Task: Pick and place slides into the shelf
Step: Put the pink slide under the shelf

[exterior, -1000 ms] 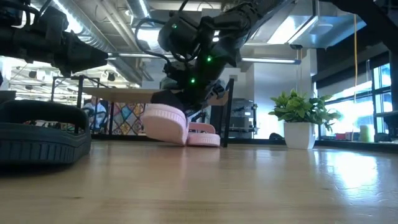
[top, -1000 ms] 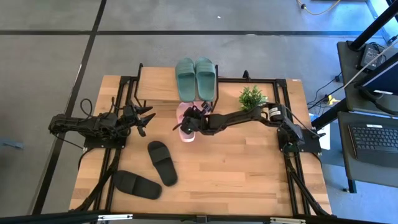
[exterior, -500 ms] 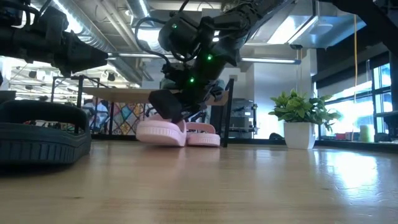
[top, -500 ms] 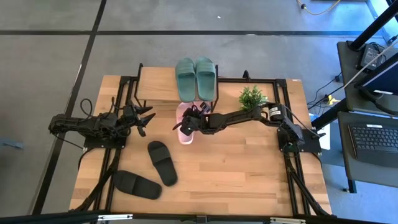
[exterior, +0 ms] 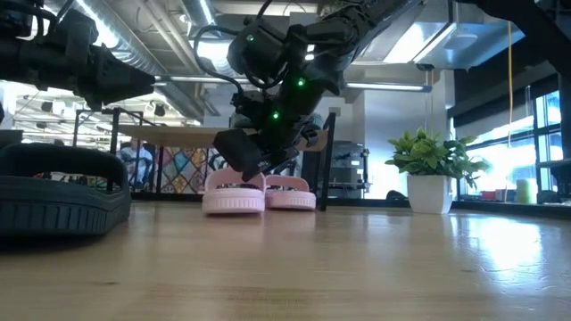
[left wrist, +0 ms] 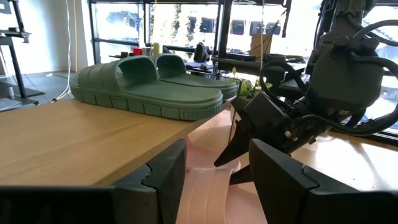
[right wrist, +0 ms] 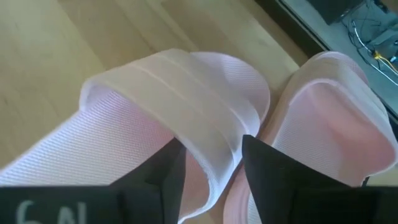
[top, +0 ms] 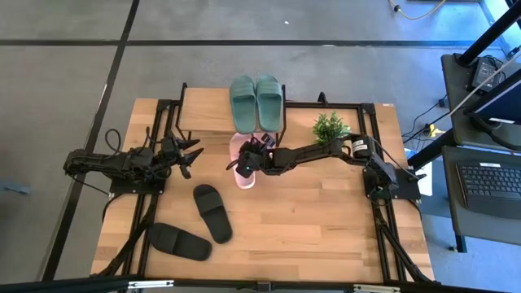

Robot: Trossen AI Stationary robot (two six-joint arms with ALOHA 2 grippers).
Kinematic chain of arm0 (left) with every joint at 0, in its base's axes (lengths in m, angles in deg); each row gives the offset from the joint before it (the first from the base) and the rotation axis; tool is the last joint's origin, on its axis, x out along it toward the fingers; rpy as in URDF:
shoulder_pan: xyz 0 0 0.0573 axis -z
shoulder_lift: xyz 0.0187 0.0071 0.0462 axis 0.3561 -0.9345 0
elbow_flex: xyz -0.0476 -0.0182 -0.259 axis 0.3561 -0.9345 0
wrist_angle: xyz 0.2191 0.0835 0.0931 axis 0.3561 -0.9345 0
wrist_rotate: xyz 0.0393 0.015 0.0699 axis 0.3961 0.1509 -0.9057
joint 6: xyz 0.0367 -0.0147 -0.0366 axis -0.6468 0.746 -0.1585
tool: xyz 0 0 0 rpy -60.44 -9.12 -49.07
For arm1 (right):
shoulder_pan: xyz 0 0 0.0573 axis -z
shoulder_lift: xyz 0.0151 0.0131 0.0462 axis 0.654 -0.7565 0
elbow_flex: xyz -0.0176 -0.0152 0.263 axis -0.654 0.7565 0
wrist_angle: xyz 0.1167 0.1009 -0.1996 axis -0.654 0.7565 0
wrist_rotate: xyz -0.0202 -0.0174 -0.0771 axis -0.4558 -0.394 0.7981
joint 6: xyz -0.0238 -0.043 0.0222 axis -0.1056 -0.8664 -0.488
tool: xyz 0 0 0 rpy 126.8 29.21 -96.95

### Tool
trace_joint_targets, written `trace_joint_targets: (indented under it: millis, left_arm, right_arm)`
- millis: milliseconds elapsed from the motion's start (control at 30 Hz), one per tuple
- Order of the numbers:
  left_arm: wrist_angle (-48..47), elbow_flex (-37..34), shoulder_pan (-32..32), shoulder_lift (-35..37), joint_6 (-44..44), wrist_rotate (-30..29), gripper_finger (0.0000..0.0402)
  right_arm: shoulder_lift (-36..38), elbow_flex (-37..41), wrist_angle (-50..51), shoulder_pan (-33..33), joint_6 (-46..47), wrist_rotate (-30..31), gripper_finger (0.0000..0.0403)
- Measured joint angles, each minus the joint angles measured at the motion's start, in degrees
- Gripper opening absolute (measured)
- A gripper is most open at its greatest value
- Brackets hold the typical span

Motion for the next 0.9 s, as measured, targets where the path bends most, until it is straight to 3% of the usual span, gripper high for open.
trace_joint_targets:
  millis: [167,433,633,900]
  left_arm:
    - [0.0,0.0,0.0,0.0,0.0,0.0,0.0169]
    - [0.0,0.0,0.0,0.0,0.0,0.0,0.0169]
    - [0.0,0.0,0.0,0.0,0.0,0.0,0.0169]
    - [0.0,0.0,0.0,0.0,0.0,0.0,0.0169]
  right_arm:
    - [0.0,0.0,0.0,0.0,2.3,0.0,0.0158]
    - [0.2,-0.1,-0.1,-0.2,2.2,-5.1,0.0159]
    - [1.1,-0.1,0.9,-0.5,-1.6,-6.3,0.0164]
    - [1.5,-0.1,0.9,-0.7,-3.7,-6.2,0.0264]
